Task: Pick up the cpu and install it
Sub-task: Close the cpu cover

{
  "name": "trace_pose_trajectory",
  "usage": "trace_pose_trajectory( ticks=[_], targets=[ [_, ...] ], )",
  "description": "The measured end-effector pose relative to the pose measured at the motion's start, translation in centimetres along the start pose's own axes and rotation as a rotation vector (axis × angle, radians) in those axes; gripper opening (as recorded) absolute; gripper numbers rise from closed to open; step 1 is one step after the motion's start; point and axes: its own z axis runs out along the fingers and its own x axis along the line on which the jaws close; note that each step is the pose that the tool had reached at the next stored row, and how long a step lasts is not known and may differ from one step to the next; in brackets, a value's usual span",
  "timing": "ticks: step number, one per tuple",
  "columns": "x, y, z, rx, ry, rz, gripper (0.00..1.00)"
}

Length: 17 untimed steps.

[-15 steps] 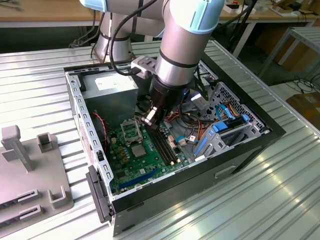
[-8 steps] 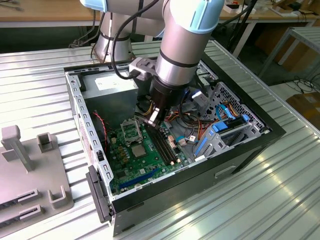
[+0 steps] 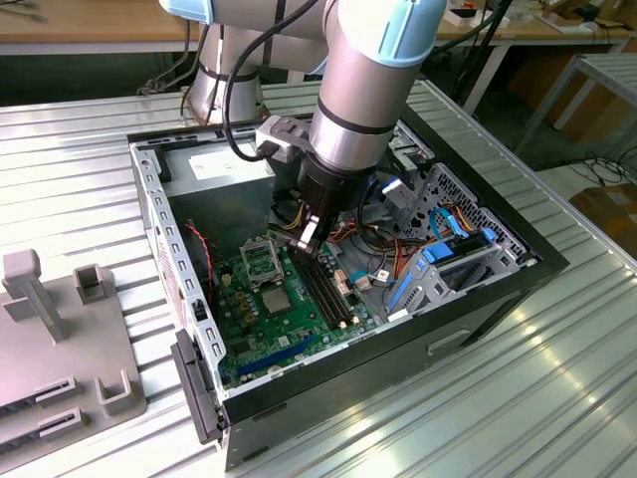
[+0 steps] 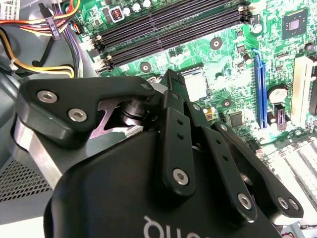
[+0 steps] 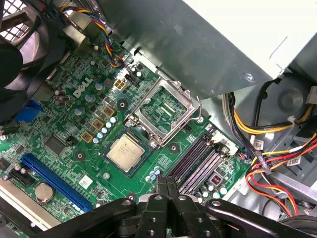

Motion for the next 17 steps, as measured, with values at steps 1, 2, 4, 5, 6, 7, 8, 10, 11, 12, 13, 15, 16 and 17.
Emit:
trace_pose_trajectory(
  ticks=[1, 2, 4, 5, 6, 7, 8, 10, 11, 12, 13, 15, 16, 17],
  targets=[
    [0.0, 0.0, 0.0, 0.0, 0.0, 0.0, 0.11],
    [0.0, 0.0, 0.0, 0.0, 0.0, 0.0, 0.11],
    [0.0, 0.0, 0.0, 0.0, 0.0, 0.0, 0.11],
    [0.0, 0.0, 0.0, 0.0, 0.0, 0.0, 0.11],
    [0.0, 0.0, 0.0, 0.0, 0.0, 0.0, 0.11],
    [0.0, 0.0, 0.0, 0.0, 0.0, 0.0, 0.11],
    [0.0, 0.0, 0.0, 0.0, 0.0, -0.001, 0.11],
    [0.0, 0.0, 0.0, 0.0001, 0.0001, -0.003, 0.11],
    [0.0, 0.0, 0.0, 0.0002, 0.0, -0.007, 0.11],
    [0.0, 0.0, 0.0, 0.0004, 0.0001, -0.013, 0.11],
    [0.0, 0.0, 0.0, 0.0009, 0.0002, -0.032, 0.11],
    [0.0, 0.0, 0.01, 0.0028, 0.0009, -0.099, 0.11],
    [0.0, 0.0, 0.01, 0.0032, 0.0011, -0.116, 0.11],
    [0.0, 0.0, 0.01, 0.0038, 0.0013, -0.137, 0.11]
  ],
)
